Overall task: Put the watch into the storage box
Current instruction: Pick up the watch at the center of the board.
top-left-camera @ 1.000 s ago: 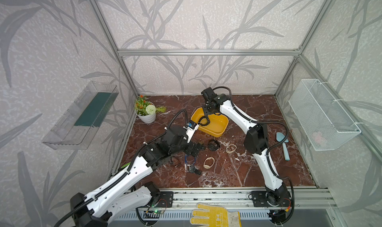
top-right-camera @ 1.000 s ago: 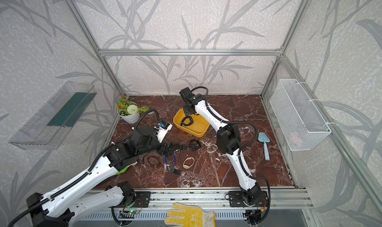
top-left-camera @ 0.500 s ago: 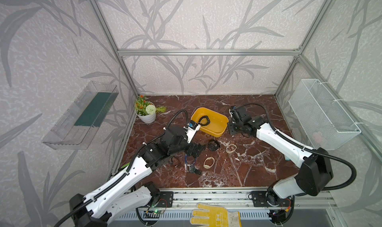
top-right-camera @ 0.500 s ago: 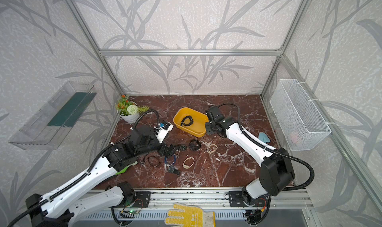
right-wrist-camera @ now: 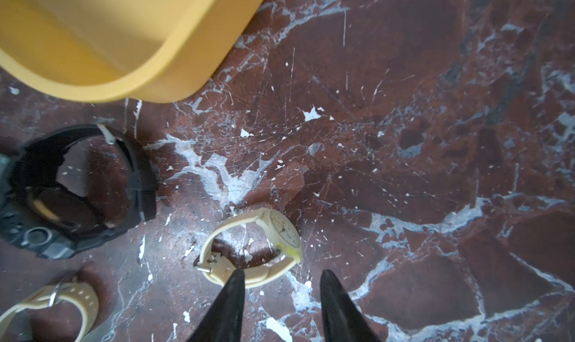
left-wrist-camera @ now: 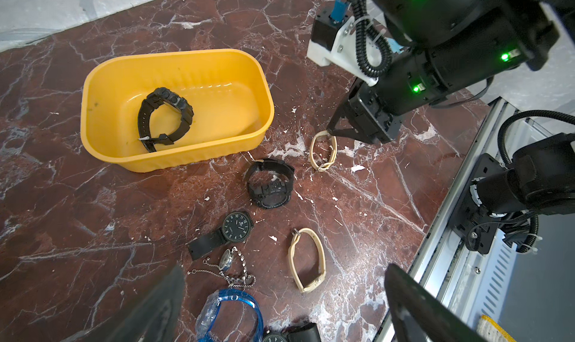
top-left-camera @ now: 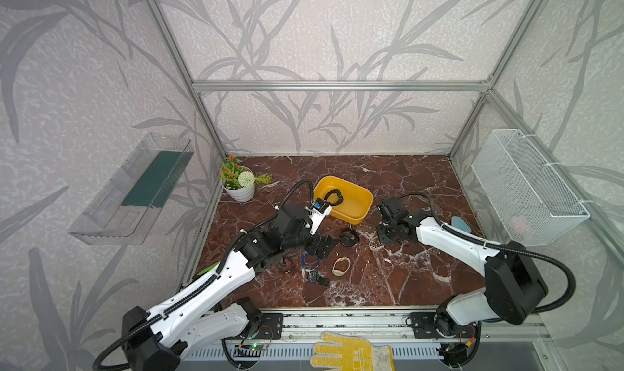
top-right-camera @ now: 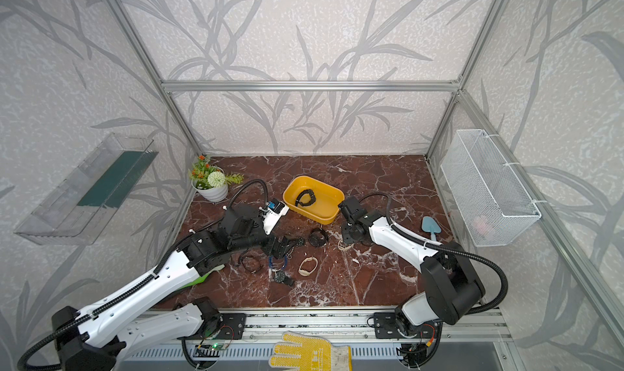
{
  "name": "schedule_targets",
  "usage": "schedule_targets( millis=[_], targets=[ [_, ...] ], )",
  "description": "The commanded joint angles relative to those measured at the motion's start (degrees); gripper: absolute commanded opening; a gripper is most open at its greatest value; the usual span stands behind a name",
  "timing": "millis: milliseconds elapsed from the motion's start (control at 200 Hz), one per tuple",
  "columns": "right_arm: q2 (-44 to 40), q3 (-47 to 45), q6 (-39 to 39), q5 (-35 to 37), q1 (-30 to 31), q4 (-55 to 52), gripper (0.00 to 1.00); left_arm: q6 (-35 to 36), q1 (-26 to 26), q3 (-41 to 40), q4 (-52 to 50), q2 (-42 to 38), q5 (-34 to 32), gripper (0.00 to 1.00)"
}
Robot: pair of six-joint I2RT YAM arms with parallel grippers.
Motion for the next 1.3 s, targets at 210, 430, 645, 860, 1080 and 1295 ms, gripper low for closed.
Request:
schedule_targets(
  millis=[210, 430, 645, 860, 1080, 1295],
  targets=[
    [5.92, -0.54, 0.57, 1.17, 0.17, 4.36, 0.35, 0.72, -0.13, 0.61, -0.13, 1.73, 6.9, 0.98],
    [8.77, -1.19, 0.46, 3.42, 0.19, 6.09, 0.31, 0.97, -0.13, 1.35, -1.3, 2.9, 7.23, 0.98],
    [10.37, -1.18, -0.31, 3.35, 0.14, 8.1, 0.19, 0.99, -0.13, 1.16, -1.03, 2.21, 5.91, 0.98],
    [10.95, -0.47, -0.69, 5.17, 1.59, 7.28, 0.05, 0.99, -0.13, 0.99, -1.16, 2.05, 3.94, 0.98],
    [6.28, 1.24, -0.88, 6.3, 1.91, 2.82, 0.0, 0.82, -0.13, 0.99, -1.21, 1.62, 1.2, 0.98],
    [-2.86, 6.55, -2.61, 6.91, 1.98, -1.93, 0.0, 0.81, -0.13, 1.04, -1.21, 0.93, 0.13, 0.98]
  ],
)
